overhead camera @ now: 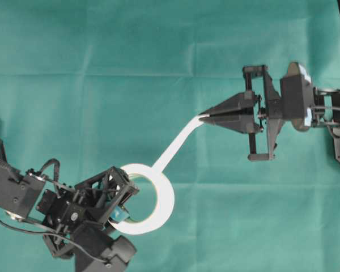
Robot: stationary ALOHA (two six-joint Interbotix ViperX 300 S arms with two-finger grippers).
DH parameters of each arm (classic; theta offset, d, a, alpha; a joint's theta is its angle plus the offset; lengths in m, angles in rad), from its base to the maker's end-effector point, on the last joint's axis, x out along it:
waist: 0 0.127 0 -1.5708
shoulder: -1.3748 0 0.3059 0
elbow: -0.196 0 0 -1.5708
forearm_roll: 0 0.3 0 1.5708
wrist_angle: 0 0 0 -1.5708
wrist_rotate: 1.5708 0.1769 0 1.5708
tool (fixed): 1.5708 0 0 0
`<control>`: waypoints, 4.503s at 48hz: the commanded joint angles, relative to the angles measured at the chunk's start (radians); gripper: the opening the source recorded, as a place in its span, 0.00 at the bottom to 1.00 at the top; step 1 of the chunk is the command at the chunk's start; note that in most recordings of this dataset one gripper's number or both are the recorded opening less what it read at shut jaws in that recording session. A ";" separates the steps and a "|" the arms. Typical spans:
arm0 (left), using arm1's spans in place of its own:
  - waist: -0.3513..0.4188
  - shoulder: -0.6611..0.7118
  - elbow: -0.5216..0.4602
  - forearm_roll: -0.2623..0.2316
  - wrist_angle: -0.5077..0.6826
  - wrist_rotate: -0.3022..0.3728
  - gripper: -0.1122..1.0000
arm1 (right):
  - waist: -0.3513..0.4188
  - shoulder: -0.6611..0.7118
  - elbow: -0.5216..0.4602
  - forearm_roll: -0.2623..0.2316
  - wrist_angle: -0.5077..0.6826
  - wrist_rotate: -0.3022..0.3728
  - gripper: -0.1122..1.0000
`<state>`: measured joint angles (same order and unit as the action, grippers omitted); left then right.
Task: Peel off the duct tape with your right arm.
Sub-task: 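Pull the roll away from the right gripper with the left gripper, then hold both grippers apart, keeping the peeled tape strip taut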
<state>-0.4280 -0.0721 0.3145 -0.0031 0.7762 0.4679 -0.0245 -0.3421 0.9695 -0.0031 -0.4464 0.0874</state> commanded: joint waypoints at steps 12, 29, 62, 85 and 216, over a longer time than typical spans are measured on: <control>-0.078 -0.083 0.023 -0.011 -0.009 0.083 0.29 | -0.015 -0.018 -0.005 0.006 -0.011 0.003 0.02; -0.137 -0.129 0.058 -0.011 -0.092 0.153 0.29 | -0.017 -0.018 -0.006 0.006 -0.011 0.005 0.02; -0.184 -0.206 0.150 -0.011 -0.307 0.284 0.29 | -0.017 -0.009 -0.006 0.015 -0.011 0.006 0.02; -0.184 -0.207 0.163 -0.011 -0.336 0.287 0.29 | -0.015 -0.009 -0.003 0.012 -0.008 0.044 0.02; -0.225 -0.229 0.161 -0.012 -0.512 0.382 0.29 | -0.023 0.032 -0.006 0.005 0.018 0.048 0.02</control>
<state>-0.5829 -0.2623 0.4924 -0.0077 0.2853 0.8437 -0.0215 -0.3053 0.9679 -0.0031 -0.4295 0.1335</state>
